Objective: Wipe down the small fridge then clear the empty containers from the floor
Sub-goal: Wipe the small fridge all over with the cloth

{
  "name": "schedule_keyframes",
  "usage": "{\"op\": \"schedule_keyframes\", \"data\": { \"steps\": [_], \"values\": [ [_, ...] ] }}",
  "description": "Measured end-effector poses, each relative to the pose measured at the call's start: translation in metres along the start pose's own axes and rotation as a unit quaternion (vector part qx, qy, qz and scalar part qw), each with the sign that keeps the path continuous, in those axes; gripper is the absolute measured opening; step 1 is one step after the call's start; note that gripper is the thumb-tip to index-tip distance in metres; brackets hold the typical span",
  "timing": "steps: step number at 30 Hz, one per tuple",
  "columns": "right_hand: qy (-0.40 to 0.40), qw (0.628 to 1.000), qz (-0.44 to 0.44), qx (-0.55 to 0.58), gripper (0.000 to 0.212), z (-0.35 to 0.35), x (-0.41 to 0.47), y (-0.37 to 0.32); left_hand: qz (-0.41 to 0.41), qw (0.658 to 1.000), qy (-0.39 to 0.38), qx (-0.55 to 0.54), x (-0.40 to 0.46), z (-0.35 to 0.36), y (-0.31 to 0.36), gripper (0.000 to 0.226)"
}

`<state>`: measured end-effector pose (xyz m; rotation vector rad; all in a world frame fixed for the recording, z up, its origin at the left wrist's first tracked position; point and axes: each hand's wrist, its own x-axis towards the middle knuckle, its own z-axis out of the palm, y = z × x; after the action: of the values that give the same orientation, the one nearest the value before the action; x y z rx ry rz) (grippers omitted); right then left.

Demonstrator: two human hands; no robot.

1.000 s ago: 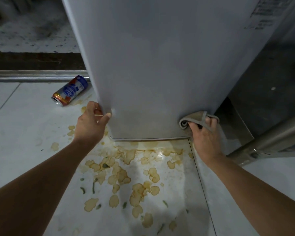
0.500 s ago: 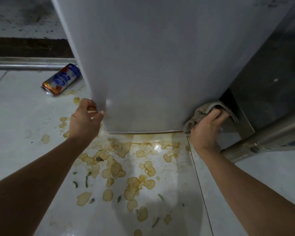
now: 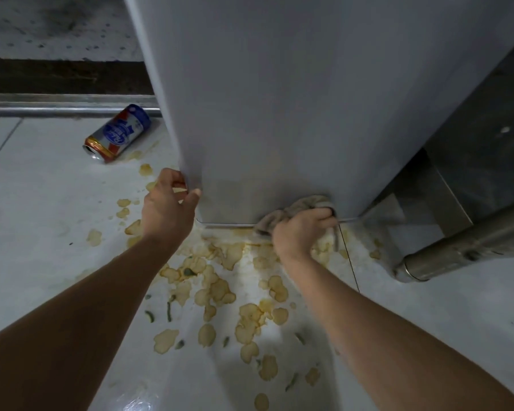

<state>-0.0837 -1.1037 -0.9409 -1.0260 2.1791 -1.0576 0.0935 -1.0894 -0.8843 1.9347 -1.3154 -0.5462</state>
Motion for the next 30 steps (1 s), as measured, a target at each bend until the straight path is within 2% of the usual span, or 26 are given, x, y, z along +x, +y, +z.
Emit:
{"op": "schedule_keyframes", "data": {
  "steps": [5, 9, 12, 15, 18, 24, 29, 30],
  "values": [
    [-0.032, 0.998, 0.025, 0.039, 0.056, 0.014, -0.011, -0.008, 0.008, 1.0, -0.004, -0.006, 0.002, -0.001, -0.005, 0.017],
    [0.026, 0.996, 0.073, 0.054, 0.061, -0.009, 0.019, 0.0, 0.012, 1.0, -0.003, -0.01, 0.004, -0.001, -0.008, 0.018],
    [0.07, 0.993, 0.091, -0.004, 0.062, -0.036, 0.052, 0.012, 0.009, 1.0, -0.007, -0.024, 0.005, -0.001, -0.01, 0.018],
    [0.084, 0.986, 0.142, -0.039, 0.064, -0.051, 0.071, 0.013, 0.013, 1.0, -0.015, -0.022, 0.006, -0.001, -0.01, 0.017],
    [0.099, 0.982, 0.158, -0.015, 0.061, -0.041, 0.058, 0.001, 0.007, 1.0, -0.022, -0.016, 0.006, -0.003, -0.009, 0.018],
    [0.052, 0.988, 0.14, 0.043, 0.058, 0.004, 0.009, -0.015, 0.026, 0.998, -0.051, -0.003, 0.011, -0.012, -0.007, 0.018],
    [-0.012, 0.989, 0.129, 0.075, 0.062, 0.049, -0.048, -0.04, 0.022, 0.991, -0.131, -0.027, 0.02, -0.027, -0.013, 0.007],
    [-0.022, 0.989, 0.127, 0.074, 0.064, 0.056, -0.055, -0.045, 0.025, 0.987, -0.152, -0.039, 0.02, -0.03, -0.015, 0.013]
  ]
}}
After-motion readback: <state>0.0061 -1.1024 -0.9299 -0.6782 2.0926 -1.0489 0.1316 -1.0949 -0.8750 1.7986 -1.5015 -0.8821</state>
